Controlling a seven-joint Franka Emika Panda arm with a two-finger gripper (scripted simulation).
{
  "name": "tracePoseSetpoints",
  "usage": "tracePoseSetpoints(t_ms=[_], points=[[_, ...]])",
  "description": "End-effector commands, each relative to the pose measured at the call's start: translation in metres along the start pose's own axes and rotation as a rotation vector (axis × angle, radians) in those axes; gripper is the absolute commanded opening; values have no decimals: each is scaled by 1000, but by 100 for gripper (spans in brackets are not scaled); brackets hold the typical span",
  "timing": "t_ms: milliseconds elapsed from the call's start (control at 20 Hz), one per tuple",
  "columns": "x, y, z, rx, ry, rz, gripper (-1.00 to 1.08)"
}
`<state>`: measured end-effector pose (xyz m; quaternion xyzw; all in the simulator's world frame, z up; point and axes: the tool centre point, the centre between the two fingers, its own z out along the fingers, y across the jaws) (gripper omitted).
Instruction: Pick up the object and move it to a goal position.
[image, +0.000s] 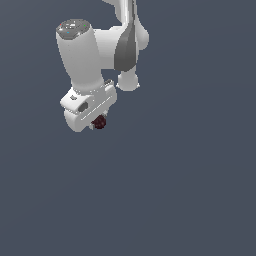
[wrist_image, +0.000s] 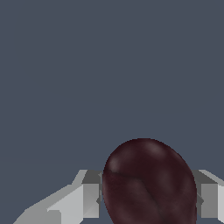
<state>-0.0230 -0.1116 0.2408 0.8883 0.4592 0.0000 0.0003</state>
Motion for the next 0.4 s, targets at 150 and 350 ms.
tracePoseSetpoints(t_ms=[150,350], points=[[-5,-4,-24,1,0,0,-100],[-6,-4,-29,1,0,0,-100]])
